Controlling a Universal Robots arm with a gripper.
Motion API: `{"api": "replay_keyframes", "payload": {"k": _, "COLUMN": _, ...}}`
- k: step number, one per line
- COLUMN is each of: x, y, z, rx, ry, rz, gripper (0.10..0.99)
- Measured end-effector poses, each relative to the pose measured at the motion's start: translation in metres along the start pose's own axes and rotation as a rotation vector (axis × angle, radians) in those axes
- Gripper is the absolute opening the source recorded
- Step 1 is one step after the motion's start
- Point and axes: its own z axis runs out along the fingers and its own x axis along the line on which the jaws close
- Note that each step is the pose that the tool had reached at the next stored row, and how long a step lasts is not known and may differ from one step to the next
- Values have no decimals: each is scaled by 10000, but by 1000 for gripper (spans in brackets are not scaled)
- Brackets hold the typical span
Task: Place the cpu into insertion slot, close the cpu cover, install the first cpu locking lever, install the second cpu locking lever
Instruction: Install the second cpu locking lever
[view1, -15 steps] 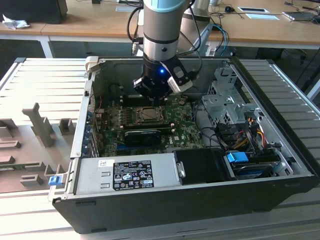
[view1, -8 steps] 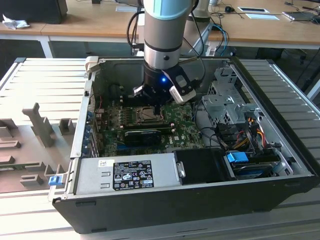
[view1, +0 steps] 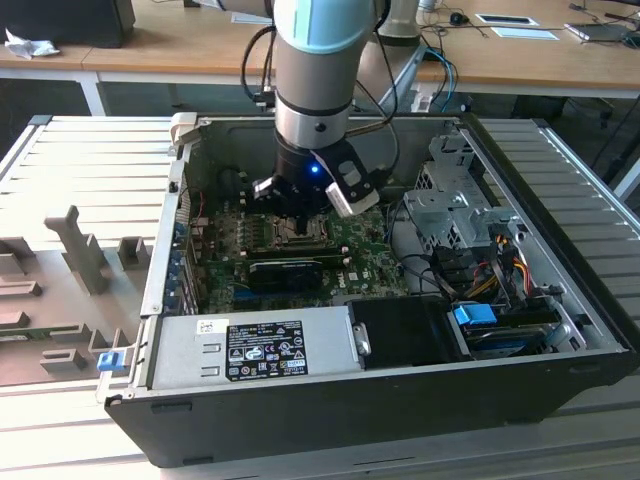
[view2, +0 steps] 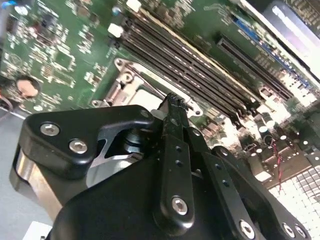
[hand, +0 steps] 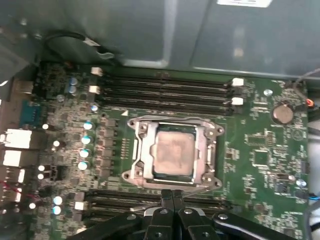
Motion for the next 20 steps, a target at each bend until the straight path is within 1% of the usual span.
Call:
{"api": "replay_keyframes", "payload": {"k": 2, "x": 67, "y": -1, "z": 13, "rx": 3, "ry": 6, "rz": -28, "gripper": 106}}
{"api": "replay_keyframes", "payload": {"k": 3, "x": 121, "y": -2, "z": 27, "rx": 2, "ry": 9, "rz": -51, "gripper": 106}}
{"api": "replay_keyframes", "payload": {"k": 5, "x": 138, "y": -10, "z": 52, "rx": 4, "ry": 12, "rz": -63, "gripper": 106}}
{"api": "replay_keyframes", "payload": {"k": 6, "x": 145, "y": -18, "z": 103, "rx": 3, "ry": 14, "rz": -71, "gripper": 106}}
{"api": "replay_keyframes", "payload": {"k": 8, "x": 163, "y": -26, "z": 168, "rx": -3, "ry": 14, "rz": -84, "gripper": 106}}
{"api": "replay_keyframes", "payload": {"k": 12, "x": 193, "y": -34, "z": 238, "rx": -18, "ry": 17, "rz": -110, "gripper": 106}}
{"api": "replay_keyframes", "payload": {"k": 13, "x": 222, "y": -38, "z": 248, "rx": -82, "ry": 14, "rz": -122, "gripper": 106}}
{"api": "replay_keyframes", "payload": {"k": 14, "x": 234, "y": -42, "z": 250, "rx": -133, "ry": 8, "rz": -124, "gripper": 106}}
{"api": "replay_keyframes", "payload": {"k": 16, "x": 270, "y": -73, "z": 255, "rx": -306, "ry": -10, "rz": -129, "gripper": 106}}
{"api": "replay_keyframes", "payload": {"k": 17, "x": 284, "y": -102, "z": 256, "rx": -409, "ry": -21, "rz": -131, "gripper": 106}}
{"api": "replay_keyframes", "payload": {"k": 18, "x": 305, "y": -134, "z": 257, "rx": -599, "ry": -43, "rz": -131, "gripper": 106}}
{"api": "replay_keyframes", "payload": {"k": 19, "x": 323, "y": -204, "z": 259, "rx": -1086, "ry": -91, "rz": -138, "gripper": 106}}
{"api": "replay_keyframes", "payload": {"k": 20, "x": 325, "y": -227, "z": 347, "rx": -1268, "ry": -107, "rz": -139, "gripper": 106}}
